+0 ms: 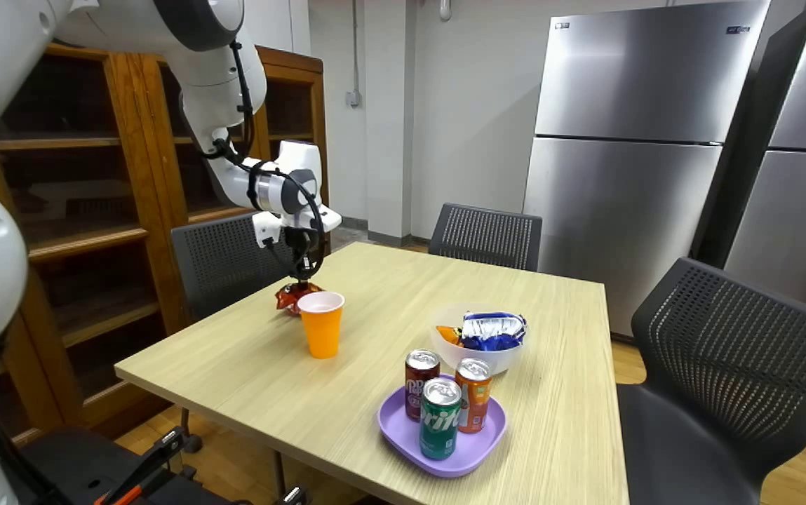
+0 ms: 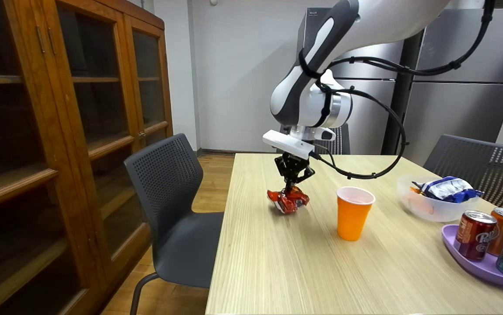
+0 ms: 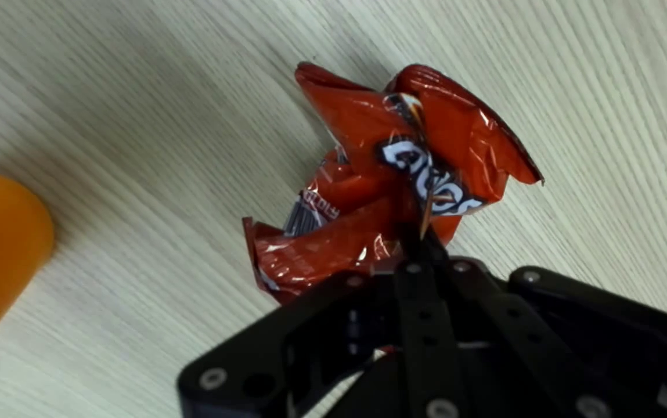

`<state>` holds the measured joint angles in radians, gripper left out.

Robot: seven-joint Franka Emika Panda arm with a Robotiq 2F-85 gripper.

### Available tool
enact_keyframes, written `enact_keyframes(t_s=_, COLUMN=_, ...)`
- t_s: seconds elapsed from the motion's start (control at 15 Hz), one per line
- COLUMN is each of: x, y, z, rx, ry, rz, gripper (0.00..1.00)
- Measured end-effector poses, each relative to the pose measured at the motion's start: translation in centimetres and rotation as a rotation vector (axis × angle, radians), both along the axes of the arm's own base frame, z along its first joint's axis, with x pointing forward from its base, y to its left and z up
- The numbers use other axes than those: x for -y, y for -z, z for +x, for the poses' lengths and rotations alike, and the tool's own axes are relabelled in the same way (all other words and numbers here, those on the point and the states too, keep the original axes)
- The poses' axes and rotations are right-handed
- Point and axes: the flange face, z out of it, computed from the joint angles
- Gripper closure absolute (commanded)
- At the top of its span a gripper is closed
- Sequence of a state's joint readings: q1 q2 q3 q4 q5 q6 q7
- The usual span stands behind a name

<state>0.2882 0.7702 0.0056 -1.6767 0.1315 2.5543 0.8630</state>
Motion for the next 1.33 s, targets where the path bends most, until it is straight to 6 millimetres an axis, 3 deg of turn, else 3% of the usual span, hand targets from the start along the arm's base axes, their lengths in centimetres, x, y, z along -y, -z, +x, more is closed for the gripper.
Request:
enact_keyframes(t_s=0.33, x=0.3, y=-3.3, z=1.0, rx=0.054, ry=0.003, rz=0.008, gripper=1.00)
enact_keyframes(t_s=0.67, x=2.2, y=-7.8, z=2.4, rx=0.135, ry=0.022, rz=0.013, gripper=1.00)
enact_keyframes(t_s=0.93, x=5.3, y=-11.0, z=3.5, rx=0.212, ry=0.046, rz=0.017, gripper=1.00)
enact_keyframes(t_s=1.33, x=12.5, y=-14.0, z=3.9, rx=0.308, ry=0.100, rz=0.002, gripper=1.00)
